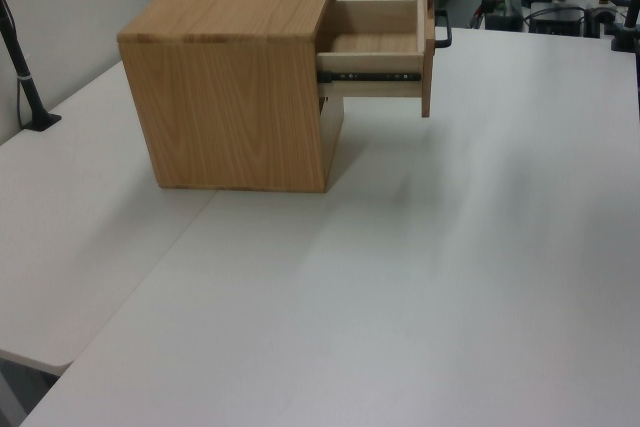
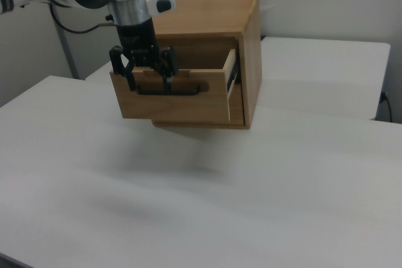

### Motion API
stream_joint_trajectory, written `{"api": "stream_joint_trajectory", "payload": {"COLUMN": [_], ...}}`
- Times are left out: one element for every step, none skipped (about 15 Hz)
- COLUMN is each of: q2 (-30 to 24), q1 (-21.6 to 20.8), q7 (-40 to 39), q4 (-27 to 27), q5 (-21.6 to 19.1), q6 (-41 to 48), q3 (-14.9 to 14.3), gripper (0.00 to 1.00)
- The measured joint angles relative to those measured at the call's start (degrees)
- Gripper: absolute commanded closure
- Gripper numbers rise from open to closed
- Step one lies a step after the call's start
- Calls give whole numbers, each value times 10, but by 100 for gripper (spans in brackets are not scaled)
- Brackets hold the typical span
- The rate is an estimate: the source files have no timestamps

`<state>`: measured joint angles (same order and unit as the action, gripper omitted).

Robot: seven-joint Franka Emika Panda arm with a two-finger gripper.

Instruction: Close the drawer by sliding it

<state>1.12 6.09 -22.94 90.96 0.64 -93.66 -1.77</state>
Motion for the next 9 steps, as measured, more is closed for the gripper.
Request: {"api": "stream_joint_trajectory", "payload": {"q2": [1, 4, 7, 12, 18, 26, 33, 39, 43], "q1": [0, 0, 0, 0, 0, 0, 0, 0, 0], "q7": [-5, -5, 2, 20, 42, 68, 91, 111, 126], "q4": [1, 4, 7, 12, 14, 15, 15, 15, 15], "q5": [0, 0, 0, 0, 0, 0, 0, 0, 0], "q6": [0, 0, 0, 0, -5, -19, -35, -49, -62], "q3": [0, 0, 0, 0, 0, 0, 0, 0, 0], "gripper": [70, 73, 73, 74, 74, 74, 75, 77, 79]}}
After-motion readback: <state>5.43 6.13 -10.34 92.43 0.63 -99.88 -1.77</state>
